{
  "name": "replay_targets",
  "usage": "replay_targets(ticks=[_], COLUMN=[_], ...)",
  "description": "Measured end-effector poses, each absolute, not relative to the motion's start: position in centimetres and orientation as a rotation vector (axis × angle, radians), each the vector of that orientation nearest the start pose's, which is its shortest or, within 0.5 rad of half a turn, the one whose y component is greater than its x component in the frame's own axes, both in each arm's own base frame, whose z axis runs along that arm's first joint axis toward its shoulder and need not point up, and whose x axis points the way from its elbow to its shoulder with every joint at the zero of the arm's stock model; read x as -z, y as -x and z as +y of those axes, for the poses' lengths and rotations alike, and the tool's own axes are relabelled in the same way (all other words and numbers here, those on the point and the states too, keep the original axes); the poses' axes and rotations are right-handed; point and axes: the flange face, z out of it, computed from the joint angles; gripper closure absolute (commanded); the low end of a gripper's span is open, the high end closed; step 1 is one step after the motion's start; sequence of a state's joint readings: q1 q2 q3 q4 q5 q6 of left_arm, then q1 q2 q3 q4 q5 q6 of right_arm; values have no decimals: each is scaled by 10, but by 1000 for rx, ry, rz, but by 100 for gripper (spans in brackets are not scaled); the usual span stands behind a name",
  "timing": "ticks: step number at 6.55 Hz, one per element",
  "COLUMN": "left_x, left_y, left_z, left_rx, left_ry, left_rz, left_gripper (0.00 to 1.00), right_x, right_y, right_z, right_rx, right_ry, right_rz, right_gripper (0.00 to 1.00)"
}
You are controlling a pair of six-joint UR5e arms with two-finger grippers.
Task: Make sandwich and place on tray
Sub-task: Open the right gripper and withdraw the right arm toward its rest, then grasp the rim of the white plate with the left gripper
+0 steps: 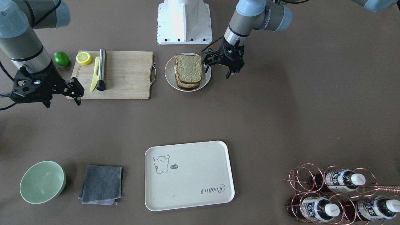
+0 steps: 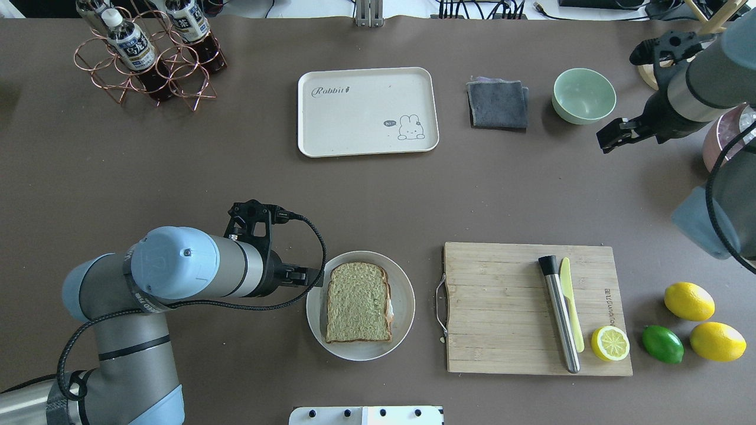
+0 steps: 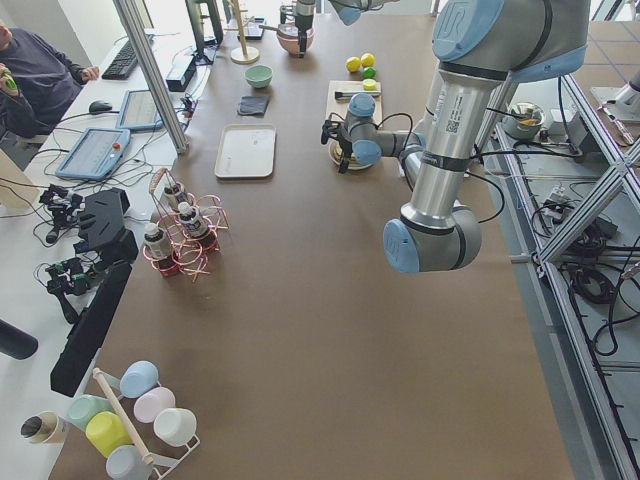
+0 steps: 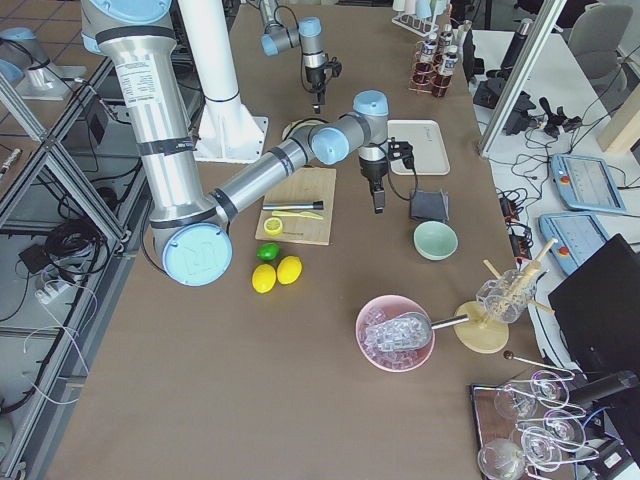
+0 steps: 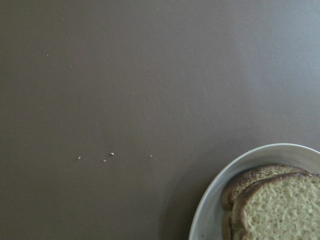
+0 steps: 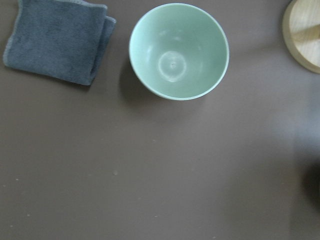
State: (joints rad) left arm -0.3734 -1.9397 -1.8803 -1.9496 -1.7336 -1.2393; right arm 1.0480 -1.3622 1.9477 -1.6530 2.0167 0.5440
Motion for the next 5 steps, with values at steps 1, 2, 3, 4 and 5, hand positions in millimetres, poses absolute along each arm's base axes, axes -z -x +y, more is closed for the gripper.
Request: replay_targets(ticks=[1,2,3,4,5], left_x=[-277,-282,-289,-294,-297], left_y=[-513,-522,-530,-535,-537], left_z=[-322,-316,-313,-311,-311], left_rx=[-32,-14,-10,-9,-10], left_ry=[-208,-189,-181,-176,-172], left_rz=[1050,1073,1090,1096,1096], left_gripper=[24,39,59,68,69], right_x=[-408,-420,-429,-435,-441], right_y=[156,127,110,101,97], right_z=[-522,-522,-520,-518,-515], right_rx=[97,74,53,40,32], right_ry=[-191,-167,-152,-143,-135], right_rz=[-628,-654,-668,-671,-669], right_gripper=[0,0,0,0,0])
